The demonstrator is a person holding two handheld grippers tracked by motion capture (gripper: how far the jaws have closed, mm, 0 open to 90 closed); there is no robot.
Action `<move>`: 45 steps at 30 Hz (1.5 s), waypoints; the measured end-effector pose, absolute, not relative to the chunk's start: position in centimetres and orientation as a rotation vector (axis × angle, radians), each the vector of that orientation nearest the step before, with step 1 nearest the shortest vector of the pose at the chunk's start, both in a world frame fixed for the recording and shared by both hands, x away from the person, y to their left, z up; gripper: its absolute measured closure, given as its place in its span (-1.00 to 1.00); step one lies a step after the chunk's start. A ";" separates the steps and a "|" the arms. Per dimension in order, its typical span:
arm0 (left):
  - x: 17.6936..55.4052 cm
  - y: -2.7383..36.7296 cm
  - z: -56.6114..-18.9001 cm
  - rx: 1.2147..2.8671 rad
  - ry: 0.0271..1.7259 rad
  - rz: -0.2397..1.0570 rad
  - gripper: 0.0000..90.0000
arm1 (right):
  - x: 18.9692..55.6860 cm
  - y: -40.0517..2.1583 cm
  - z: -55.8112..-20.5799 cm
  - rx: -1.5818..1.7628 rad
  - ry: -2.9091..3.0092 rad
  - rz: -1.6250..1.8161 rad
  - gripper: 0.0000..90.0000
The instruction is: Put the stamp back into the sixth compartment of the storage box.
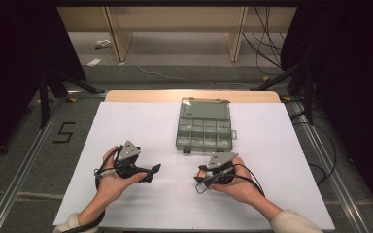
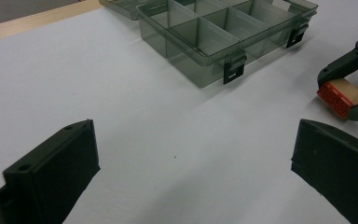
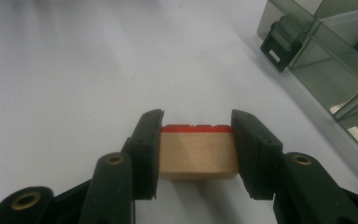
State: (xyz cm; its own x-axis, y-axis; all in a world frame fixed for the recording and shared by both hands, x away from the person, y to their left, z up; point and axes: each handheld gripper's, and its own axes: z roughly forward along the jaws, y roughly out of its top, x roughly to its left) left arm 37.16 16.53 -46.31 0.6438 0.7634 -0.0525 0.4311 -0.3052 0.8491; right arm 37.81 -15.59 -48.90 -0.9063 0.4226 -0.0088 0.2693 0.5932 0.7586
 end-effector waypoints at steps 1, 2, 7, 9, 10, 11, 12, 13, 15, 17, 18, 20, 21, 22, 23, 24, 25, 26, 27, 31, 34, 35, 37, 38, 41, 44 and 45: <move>37.2 16.5 -46.3 1.943 0.939 0.456 -1.00 | 37.8 -15.6 -48.8 0.579 2.628 1.212 0.24; 37.2 16.5 -46.3 1.942 0.939 0.456 -1.00 | 37.9 -15.6 -48.8 0.581 2.626 1.215 0.24; 37.2 16.6 -46.3 1.940 0.941 0.457 -1.00 | 38.0 -15.8 -48.5 0.594 2.611 1.229 0.24; 37.1 16.5 -46.2 1.940 0.940 0.458 -1.00 | 38.0 -15.8 -48.3 0.602 2.604 1.235 0.24; 37.1 16.5 -46.2 1.940 0.939 0.458 -1.00 | 38.0 -15.9 -48.2 0.602 2.602 1.239 0.24; 37.1 16.5 -46.2 1.941 0.939 0.457 -1.00 | 38.1 -15.9 -48.1 0.600 2.598 1.240 0.24; 37.1 16.5 -46.2 1.941 0.939 0.457 -1.00 | 38.1 -15.9 -48.1 0.600 2.594 1.242 0.24; 37.1 16.5 -46.2 1.941 0.939 0.458 -1.00 | 38.1 -15.9 -48.0 0.602 2.593 1.244 0.24; 37.1 16.6 -46.2 1.938 0.941 0.461 -1.00 | 38.1 -15.9 -47.9 0.601 2.588 1.250 0.24; 37.2 16.5 -46.2 1.937 0.942 0.459 -1.00 | 38.1 -15.9 -47.8 0.603 2.586 1.251 0.24; 37.2 16.5 -46.2 1.937 0.942 0.458 -1.00 | 38.2 -15.9 -47.8 0.602 2.585 1.253 0.24; 37.2 16.5 -46.3 1.938 0.942 0.457 -1.00 | 38.2 -15.9 -47.7 0.604 2.583 1.253 0.24; 37.2 16.5 -46.3 1.940 0.943 0.456 -1.00 | 38.2 -16.0 -47.7 0.606 2.582 1.253 0.24; 37.2 16.5 -46.3 1.941 0.942 0.456 -1.00 | 38.2 -16.0 -47.6 0.609 2.577 1.257 0.24; 37.2 16.5 -46.3 1.940 0.942 0.457 -1.00 | 38.2 -16.0 -47.5 0.609 2.573 1.260 0.24; 37.1 16.5 -46.2 1.939 0.941 0.459 -1.00 | 38.3 -16.0 -47.5 0.608 2.570 1.261 0.24; 37.1 16.5 -46.2 1.939 0.940 0.459 -1.00 | 38.3 -16.0 -47.3 0.609 2.563 1.265 0.24; 37.2 16.5 -46.2 1.938 0.940 0.459 -1.00 | 38.3 -16.1 -47.2 0.609 2.561 1.266 0.24; 37.2 16.5 -46.2 1.937 0.942 0.459 -1.00 | 38.4 -16.1 -47.1 0.607 2.555 1.270 0.24; 37.2 16.4 -46.3 1.942 0.942 0.453 -1.00 | 38.5 -16.1 -46.8 0.612 2.544 1.269 0.24; 37.1 16.4 -46.2 1.938 0.942 0.455 -1.00 | 38.5 -16.1 -46.5 0.608 2.530 1.275 0.24; 37.1 16.4 -46.2 1.939 0.941 0.456 -1.00 | 38.6 -16.1 -46.5 0.609 2.526 1.276 0.25; 37.1 16.4 -46.3 1.941 0.941 0.457 -1.00 | 38.6 -16.1 -46.4 0.608 2.526 1.277 0.24; 37.1 16.4 -46.3 1.940 0.942 0.457 -1.00 | 38.6 -16.1 -46.4 0.607 2.525 1.278 0.24; 37.2 16.4 -46.3 1.940 0.942 0.456 -1.00 | 38.7 -16.1 -46.3 0.610 2.518 1.281 0.25; 37.2 16.4 -46.3 1.942 0.943 0.455 -1.00 | 38.9 -16.1 -46.2 0.614 2.515 1.279 0.25; 37.2 16.4 -46.3 1.941 0.943 0.454 -1.00 | 38.9 -16.1 -46.2 0.617 2.516 1.276 0.25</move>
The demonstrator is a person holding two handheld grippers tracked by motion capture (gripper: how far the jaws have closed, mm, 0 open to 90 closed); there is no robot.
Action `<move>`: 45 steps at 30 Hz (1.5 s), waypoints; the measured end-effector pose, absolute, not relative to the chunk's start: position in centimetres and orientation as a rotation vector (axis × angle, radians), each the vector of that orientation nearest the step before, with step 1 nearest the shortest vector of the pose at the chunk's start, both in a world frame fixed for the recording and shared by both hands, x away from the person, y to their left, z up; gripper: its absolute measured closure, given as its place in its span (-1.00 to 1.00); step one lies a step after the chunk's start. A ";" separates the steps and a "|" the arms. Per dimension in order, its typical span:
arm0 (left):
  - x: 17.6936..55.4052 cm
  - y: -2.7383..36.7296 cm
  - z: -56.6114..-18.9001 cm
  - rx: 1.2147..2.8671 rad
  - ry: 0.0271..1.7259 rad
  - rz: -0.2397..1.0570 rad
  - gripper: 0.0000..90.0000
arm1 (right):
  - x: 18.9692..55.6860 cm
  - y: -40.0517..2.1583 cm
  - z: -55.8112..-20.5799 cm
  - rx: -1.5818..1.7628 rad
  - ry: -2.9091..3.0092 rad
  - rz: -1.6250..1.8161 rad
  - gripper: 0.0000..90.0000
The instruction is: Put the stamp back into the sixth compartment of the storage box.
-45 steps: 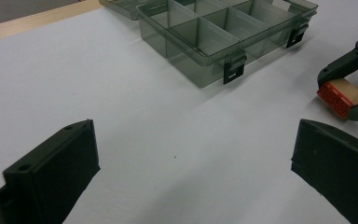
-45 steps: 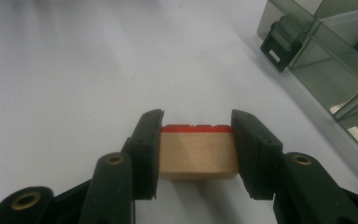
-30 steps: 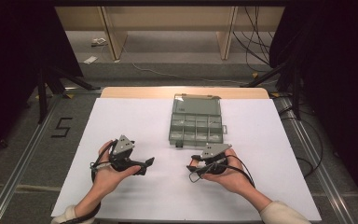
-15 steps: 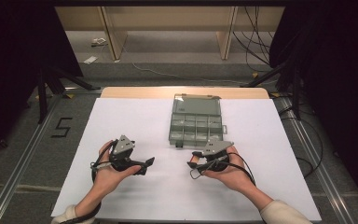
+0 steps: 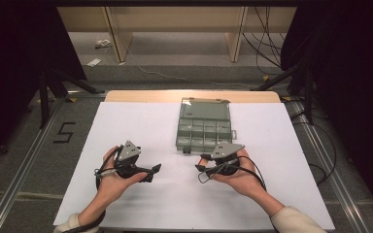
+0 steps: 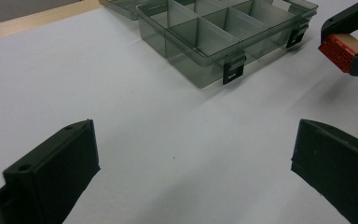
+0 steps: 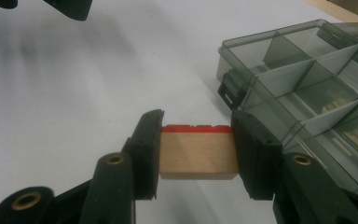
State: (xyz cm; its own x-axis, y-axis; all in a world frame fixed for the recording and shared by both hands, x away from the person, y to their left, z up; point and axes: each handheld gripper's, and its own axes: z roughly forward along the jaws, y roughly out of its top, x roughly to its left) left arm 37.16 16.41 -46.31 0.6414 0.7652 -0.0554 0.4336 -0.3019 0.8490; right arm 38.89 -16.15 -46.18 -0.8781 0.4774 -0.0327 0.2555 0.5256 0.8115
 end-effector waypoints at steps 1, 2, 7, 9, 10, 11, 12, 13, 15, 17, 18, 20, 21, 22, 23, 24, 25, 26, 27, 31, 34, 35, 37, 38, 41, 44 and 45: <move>37.2 16.4 -46.3 1.941 0.943 0.454 -1.00 | 38.9 -16.1 -46.1 0.619 2.515 1.277 0.24; 37.2 16.4 -46.3 1.942 0.943 0.454 -1.00 | 39.0 -16.2 -46.1 0.615 2.514 1.277 0.25; 37.2 16.4 -46.3 1.941 0.944 0.454 -1.00 | 39.4 -16.1 -45.9 0.623 2.501 1.283 0.25; 37.1 16.4 -46.3 1.940 0.944 0.454 -1.00 | 39.5 -16.1 -45.8 0.630 2.497 1.284 0.25; 37.2 16.4 -46.3 1.940 0.944 0.454 -1.00 | 39.6 -16.1 -45.7 0.629 2.493 1.285 0.25; 37.2 16.4 -46.3 1.940 0.944 0.454 -1.00 | 39.6 -16.1 -45.7 0.632 2.491 1.286 0.25; 37.2 16.4 -46.3 1.941 0.944 0.454 -1.00 | 39.7 -16.1 -45.6 0.636 2.490 1.288 0.25; 37.2 16.4 -46.3 1.941 0.944 0.454 -1.00 | 39.8 -16.1 -45.6 0.633 2.484 1.289 0.25; 37.2 16.4 -46.3 1.940 0.944 0.454 -1.00 | 39.9 -16.1 -45.4 0.640 2.479 1.291 0.25; 37.2 16.4 -46.3 1.940 0.944 0.453 -1.00 | 40.1 -16.2 -45.3 0.645 2.472 1.294 0.25; 37.2 16.4 -46.3 1.940 0.944 0.453 -1.00 | 40.2 -16.2 -45.2 0.648 2.467 1.296 0.25; 37.2 16.4 -46.3 1.938 0.945 0.453 -1.00 | 40.4 -16.2 -45.1 0.652 2.462 1.301 0.25; 37.2 16.4 -46.3 1.939 0.945 0.453 -1.00 | 40.4 -16.2 -45.1 0.655 2.460 1.302 0.25; 37.2 16.4 -46.3 1.938 0.945 0.452 -1.00 | 40.5 -16.2 -45.0 0.655 2.458 1.301 0.25; 37.2 16.4 -46.3 1.938 0.945 0.452 -1.00 | 40.6 -16.2 -45.0 0.658 2.453 1.304 0.25; 37.2 16.4 -46.3 1.939 0.945 0.452 -1.00 | 40.7 -16.2 -44.9 0.660 2.449 1.304 0.25; 37.2 16.4 -46.3 1.939 0.945 0.452 -1.00 | 40.8 -16.2 -44.9 0.660 2.447 1.307 0.25; 37.2 16.3 -46.3 1.939 0.943 0.452 -1.00 | 40.8 -16.2 -44.8 0.663 2.445 1.309 0.25; 37.2 16.3 -46.3 1.940 0.943 0.452 -1.00 | 40.9 -16.2 -44.8 0.666 2.442 1.310 0.25; 37.2 16.3 -46.3 1.940 0.944 0.451 -1.00 | 41.2 -16.3 -44.7 0.671 2.436 1.310 0.25; 37.2 16.4 -46.3 1.939 0.945 0.451 -1.00 | 41.4 -16.2 -44.7 0.672 2.434 1.311 0.25; 37.2 16.4 -46.3 1.938 0.945 0.451 -1.00 | 41.5 -16.2 -44.6 0.672 2.433 1.311 0.25; 37.2 16.4 -46.3 1.939 0.944 0.451 -1.00 | 41.6 -16.1 -44.5 0.674 2.428 1.314 0.25; 37.2 16.4 -46.3 1.939 0.944 0.450 -1.00 | 41.6 -16.1 -44.5 0.674 2.426 1.315 0.25; 37.2 16.4 -46.3 1.938 0.945 0.451 -1.00 | 41.8 -16.1 -44.4 0.677 2.422 1.314 0.25; 37.2 16.4 -46.3 1.939 0.945 0.450 -1.00 | 41.9 -16.0 -44.4 0.680 2.418 1.316 0.25; 37.2 16.4 -46.3 1.939 0.945 0.450 -1.00 | 41.9 -16.0 -44.4 0.682 2.417 1.315 0.25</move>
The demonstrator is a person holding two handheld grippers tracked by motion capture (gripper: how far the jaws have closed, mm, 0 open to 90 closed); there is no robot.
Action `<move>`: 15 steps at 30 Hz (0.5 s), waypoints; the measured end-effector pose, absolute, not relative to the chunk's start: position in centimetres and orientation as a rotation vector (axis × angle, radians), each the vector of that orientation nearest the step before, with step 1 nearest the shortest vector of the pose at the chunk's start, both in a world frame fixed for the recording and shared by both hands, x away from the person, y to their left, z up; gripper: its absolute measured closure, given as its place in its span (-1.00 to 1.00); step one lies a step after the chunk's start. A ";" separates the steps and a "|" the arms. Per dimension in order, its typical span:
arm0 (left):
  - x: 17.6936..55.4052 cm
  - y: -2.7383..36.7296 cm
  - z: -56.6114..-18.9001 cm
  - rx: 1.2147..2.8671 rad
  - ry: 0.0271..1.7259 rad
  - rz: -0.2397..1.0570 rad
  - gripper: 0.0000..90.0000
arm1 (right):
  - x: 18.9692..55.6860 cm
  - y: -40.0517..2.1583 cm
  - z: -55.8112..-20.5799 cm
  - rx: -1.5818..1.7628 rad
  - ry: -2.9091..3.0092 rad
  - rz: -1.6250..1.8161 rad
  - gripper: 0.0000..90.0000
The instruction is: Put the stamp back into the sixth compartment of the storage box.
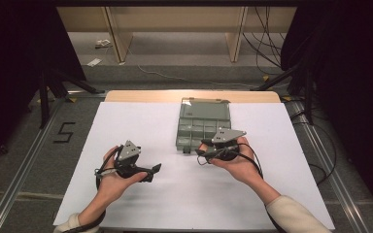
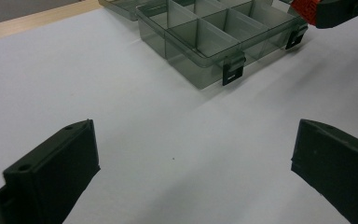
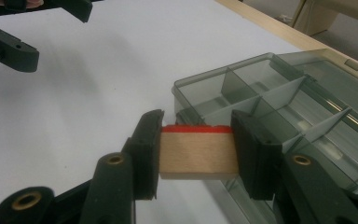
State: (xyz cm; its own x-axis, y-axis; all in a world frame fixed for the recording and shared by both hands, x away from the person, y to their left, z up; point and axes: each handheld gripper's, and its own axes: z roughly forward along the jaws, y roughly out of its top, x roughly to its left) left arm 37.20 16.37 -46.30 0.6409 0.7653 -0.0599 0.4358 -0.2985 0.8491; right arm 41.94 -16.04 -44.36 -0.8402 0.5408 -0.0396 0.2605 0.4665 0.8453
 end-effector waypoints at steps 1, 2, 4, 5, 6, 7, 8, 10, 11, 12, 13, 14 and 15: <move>37.2 16.4 -46.3 1.939 0.945 0.450 -1.00 | 42.0 -16.0 -44.3 0.684 2.417 1.315 0.25; 37.2 16.4 -46.3 1.939 0.944 0.451 -1.00 | 42.1 -16.0 -44.3 0.680 2.416 1.314 0.25; 37.2 16.4 -46.3 1.938 0.945 0.451 -1.00 | 42.2 -16.0 -44.3 0.680 2.413 1.315 0.25; 37.2 16.4 -46.3 1.938 0.945 0.451 -1.00 | 42.2 -16.0 -44.3 0.682 2.411 1.316 0.25; 37.2 16.4 -46.3 1.938 0.945 0.450 -1.00 | 42.3 -16.0 -44.2 0.685 2.410 1.317 0.25; 37.2 16.4 -46.3 1.938 0.945 0.450 -1.00 | 42.4 -16.0 -44.2 0.685 2.408 1.318 0.25; 37.2 16.4 -46.3 1.938 0.945 0.450 -1.00 | 42.4 -15.9 -44.2 0.690 2.408 1.319 0.25; 37.2 16.4 -46.3 1.938 0.944 0.449 -1.00 | 42.5 -15.9 -44.1 0.690 2.405 1.319 0.25; 37.2 16.4 -46.3 1.938 0.944 0.449 -1.00 | 42.6 -15.9 -44.1 0.690 2.402 1.320 0.25; 37.2 16.4 -46.3 1.938 0.944 0.448 -1.00 | 42.6 -15.9 -44.1 0.691 2.403 1.320 0.25; 37.2 16.4 -46.3 1.938 0.945 0.448 -1.00 | 42.7 -15.8 -44.1 0.692 2.402 1.320 0.25; 37.2 16.4 -46.3 1.937 0.946 0.448 -1.00 | 42.8 -15.8 -44.1 0.691 2.400 1.321 0.25; 37.2 16.4 -46.3 1.937 0.945 0.448 -1.00 | 42.9 -15.8 -44.1 0.698 2.399 1.320 0.25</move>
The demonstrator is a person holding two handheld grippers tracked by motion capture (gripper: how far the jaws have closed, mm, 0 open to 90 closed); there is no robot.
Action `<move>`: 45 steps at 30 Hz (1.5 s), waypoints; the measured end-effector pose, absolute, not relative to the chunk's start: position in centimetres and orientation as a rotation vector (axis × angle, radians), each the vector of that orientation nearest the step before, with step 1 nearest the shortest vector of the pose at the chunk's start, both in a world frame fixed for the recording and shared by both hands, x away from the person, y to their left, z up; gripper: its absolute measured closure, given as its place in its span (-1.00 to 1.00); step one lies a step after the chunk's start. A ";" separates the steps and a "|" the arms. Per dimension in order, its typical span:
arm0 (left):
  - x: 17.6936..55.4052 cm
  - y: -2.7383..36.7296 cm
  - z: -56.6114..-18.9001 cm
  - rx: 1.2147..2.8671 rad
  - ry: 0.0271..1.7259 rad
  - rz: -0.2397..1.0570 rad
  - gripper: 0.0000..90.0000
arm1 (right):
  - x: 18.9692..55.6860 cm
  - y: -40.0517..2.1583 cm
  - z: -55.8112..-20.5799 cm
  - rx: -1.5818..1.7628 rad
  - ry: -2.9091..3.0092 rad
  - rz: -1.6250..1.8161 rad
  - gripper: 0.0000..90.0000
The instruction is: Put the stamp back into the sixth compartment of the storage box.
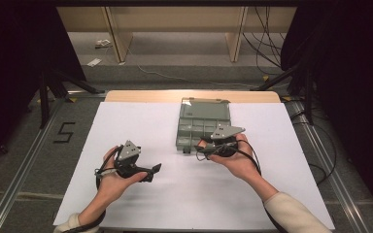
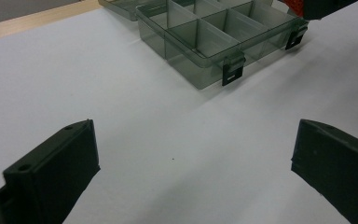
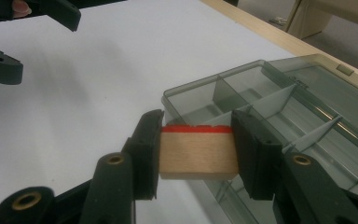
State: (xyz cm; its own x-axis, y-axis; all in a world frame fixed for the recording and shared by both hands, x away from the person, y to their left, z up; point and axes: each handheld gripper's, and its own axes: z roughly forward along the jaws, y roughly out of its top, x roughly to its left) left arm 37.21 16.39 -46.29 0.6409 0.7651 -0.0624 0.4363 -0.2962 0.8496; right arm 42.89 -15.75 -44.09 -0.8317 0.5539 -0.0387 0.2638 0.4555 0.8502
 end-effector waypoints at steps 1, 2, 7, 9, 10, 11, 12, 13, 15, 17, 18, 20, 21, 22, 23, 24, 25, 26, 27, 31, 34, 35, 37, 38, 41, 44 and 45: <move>37.2 16.4 -46.3 1.936 0.946 0.447 -1.00 | 43.0 -15.7 -44.1 0.697 2.397 1.321 0.25; 37.2 16.4 -46.3 1.936 0.946 0.448 -1.00 | 43.0 -15.7 -44.1 0.697 2.397 1.320 0.25; 37.2 16.4 -46.3 1.937 0.946 0.448 -1.00 | 43.3 -15.8 -44.1 0.706 2.389 1.321 0.25; 37.2 16.4 -46.3 1.937 0.946 0.448 -1.00 | 43.4 -15.8 -44.1 0.710 2.386 1.318 0.25; 37.2 16.4 -46.3 1.937 0.946 0.449 -1.00 | 43.5 -15.8 -44.1 0.710 2.387 1.317 0.25; 37.2 16.4 -46.3 1.937 0.946 0.449 -1.00 | 43.6 -15.8 -44.1 0.712 2.386 1.316 0.25; 37.2 16.4 -46.3 1.938 0.946 0.449 -1.00 | 43.6 -15.7 -44.1 0.712 2.386 1.316 0.25; 37.2 16.4 -46.3 1.937 0.946 0.449 -1.00 | 43.7 -15.7 -44.1 0.710 2.384 1.316 0.25; 37.2 16.4 -46.3 1.937 0.946 0.449 -1.00 | 43.8 -15.6 -44.1 0.712 2.384 1.315 0.25; 37.2 16.4 -46.3 1.936 0.946 0.449 -1.00 | 44.0 -15.5 -44.1 0.712 2.385 1.313 0.25; 37.2 16.4 -46.3 1.937 0.946 0.449 -1.00 | 44.1 -15.5 -44.1 0.713 2.381 1.312 0.25; 37.2 16.4 -46.3 1.934 0.946 0.449 -1.00 | 44.2 -15.4 -44.2 0.714 2.382 1.311 0.25; 37.2 16.4 -46.3 1.932 0.946 0.452 -1.00 | 44.2 -15.4 -44.2 0.715 2.381 1.312 0.25; 37.2 16.4 -46.3 1.932 0.946 0.454 -1.00 | 44.3 -15.3 -44.2 0.715 2.383 1.309 0.25; 37.2 16.4 -46.2 1.932 0.946 0.454 -1.00 | 44.3 -15.3 -44.2 0.714 2.383 1.309 0.25; 37.2 16.5 -46.2 1.931 0.947 0.454 -1.00 | 44.4 -15.2 -44.2 0.716 2.386 1.311 0.25; 37.2 16.5 -46.3 1.932 0.947 0.454 -1.00 | 44.4 -15.2 -44.2 0.712 2.385 1.309 0.25; 37.2 16.4 -46.3 1.932 0.947 0.453 -1.00 | 44.5 -15.1 -44.2 0.714 2.387 1.307 0.25; 37.2 16.4 -46.3 1.933 0.946 0.453 -1.00 | 44.5 -15.1 -44.2 0.713 2.387 1.307 0.25; 37.2 16.4 -46.3 1.933 0.946 0.451 -1.00 | 44.7 -15.0 -44.3 0.716 2.385 1.307 0.25; 37.2 16.4 -46.3 1.935 0.946 0.450 -1.00 | 44.8 -15.0 -44.3 0.722 2.385 1.307 0.25; 37.2 16.4 -46.3 1.935 0.946 0.450 -1.00 | 44.9 -15.0 -44.3 0.721 2.382 1.307 0.25; 37.2 16.4 -46.3 1.934 0.946 0.450 -1.00 | 45.0 -15.0 -44.3 0.727 2.380 1.306 0.25; 37.2 16.4 -46.3 1.934 0.946 0.450 -1.00 | 45.0 -15.0 -44.3 0.729 2.380 1.304 0.25; 37.2 16.4 -46.3 1.936 0.946 0.449 -1.00 | 45.1 -15.1 -44.3 0.733 2.377 1.301 0.25; 37.2 16.4 -46.3 1.936 0.945 0.449 -1.00 | 45.3 -15.0 -44.4 0.735 2.378 1.300 0.25; 37.2 16.4 -46.3 1.936 0.945 0.450 -1.00 | 45.4 -15.0 -44.4 0.736 2.378 1.303 0.25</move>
